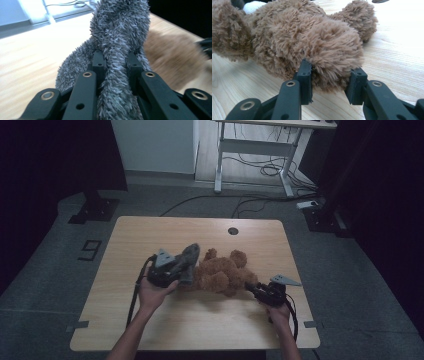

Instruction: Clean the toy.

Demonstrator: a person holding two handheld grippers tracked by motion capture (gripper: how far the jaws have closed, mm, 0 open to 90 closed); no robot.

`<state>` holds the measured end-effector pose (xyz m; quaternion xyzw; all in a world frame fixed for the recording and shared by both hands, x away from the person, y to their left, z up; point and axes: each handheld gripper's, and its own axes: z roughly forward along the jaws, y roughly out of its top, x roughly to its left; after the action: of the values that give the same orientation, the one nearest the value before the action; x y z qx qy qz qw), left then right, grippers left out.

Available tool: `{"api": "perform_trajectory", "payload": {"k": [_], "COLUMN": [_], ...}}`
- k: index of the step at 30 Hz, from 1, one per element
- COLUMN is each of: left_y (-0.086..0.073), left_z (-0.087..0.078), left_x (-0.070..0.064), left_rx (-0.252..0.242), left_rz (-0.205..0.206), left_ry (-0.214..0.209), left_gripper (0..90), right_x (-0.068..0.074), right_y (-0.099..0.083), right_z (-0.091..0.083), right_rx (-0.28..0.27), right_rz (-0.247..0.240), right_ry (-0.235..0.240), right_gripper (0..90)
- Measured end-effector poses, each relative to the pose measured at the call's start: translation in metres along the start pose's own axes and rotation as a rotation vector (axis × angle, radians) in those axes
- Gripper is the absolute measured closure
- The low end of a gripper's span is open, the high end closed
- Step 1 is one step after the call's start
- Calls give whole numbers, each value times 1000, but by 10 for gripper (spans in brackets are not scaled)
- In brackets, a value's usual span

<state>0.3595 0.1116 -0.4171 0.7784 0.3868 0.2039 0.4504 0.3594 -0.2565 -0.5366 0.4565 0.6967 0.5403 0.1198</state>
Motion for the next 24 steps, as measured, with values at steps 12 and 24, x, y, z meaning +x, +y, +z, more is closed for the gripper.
{"api": "perform_trajectory", "payload": {"k": [12, 24], "left_y": [11, -14], "left_z": [80, 70], "left_x": [-59, -61], "left_rx": [141, 155], "left_rz": [74, 114], "left_ry": [-133, -104], "left_gripper": [746, 749], "right_x": [0, -2], "right_y": [0, -1], "right_z": [-1, 0], "right_rx": [3, 30], "right_rz": [-1, 15], "right_ry": [4, -11], "right_gripper": [632, 651]}}
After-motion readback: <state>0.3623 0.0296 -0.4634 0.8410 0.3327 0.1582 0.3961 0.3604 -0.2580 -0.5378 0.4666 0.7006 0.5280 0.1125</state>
